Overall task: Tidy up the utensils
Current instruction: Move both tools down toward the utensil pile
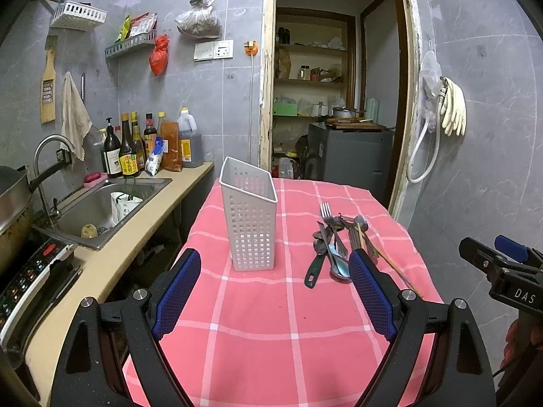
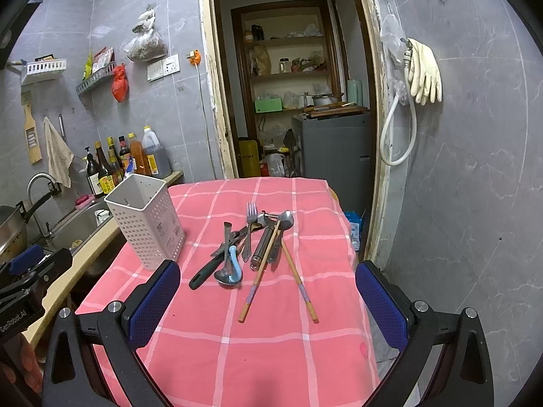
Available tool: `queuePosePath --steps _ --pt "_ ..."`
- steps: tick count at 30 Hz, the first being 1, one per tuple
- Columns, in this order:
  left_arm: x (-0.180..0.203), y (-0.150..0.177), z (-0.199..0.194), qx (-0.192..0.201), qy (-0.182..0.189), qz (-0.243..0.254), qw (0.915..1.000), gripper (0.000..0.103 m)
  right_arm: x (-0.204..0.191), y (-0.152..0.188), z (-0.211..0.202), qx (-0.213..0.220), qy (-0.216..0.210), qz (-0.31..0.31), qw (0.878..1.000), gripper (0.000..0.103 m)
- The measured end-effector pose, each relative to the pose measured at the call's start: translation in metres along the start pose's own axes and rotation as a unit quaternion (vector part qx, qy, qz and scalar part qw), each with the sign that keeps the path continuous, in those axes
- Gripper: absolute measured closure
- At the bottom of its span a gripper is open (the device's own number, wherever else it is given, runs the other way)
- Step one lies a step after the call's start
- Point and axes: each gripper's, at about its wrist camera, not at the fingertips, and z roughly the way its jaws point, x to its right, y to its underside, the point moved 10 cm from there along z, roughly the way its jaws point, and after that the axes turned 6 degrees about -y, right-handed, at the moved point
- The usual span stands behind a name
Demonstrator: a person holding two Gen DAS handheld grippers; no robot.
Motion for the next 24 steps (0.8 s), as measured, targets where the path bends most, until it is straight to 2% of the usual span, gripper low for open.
queuePosePath --steps 9,13,24 --pt "-0.008 0.003 0.009 -0.015 0.003 0.0 0.9999 0.018 0.005 0.012 0.007 -0.007 0.003 -0.002 1.0 0.0" --pt "-0.008 -0.001 0.016 -0.023 0.004 0.005 0.9997 0.018 0.003 0.002 0.013 -0.013 0.003 0.0 1.0 0.0" --pt "0.014 -0.015 0.06 -0.059 0.096 0.023 0.9934 0.018 0.014 -0.016 0.032 -0.044 0.009 0.012 0.999 0.0"
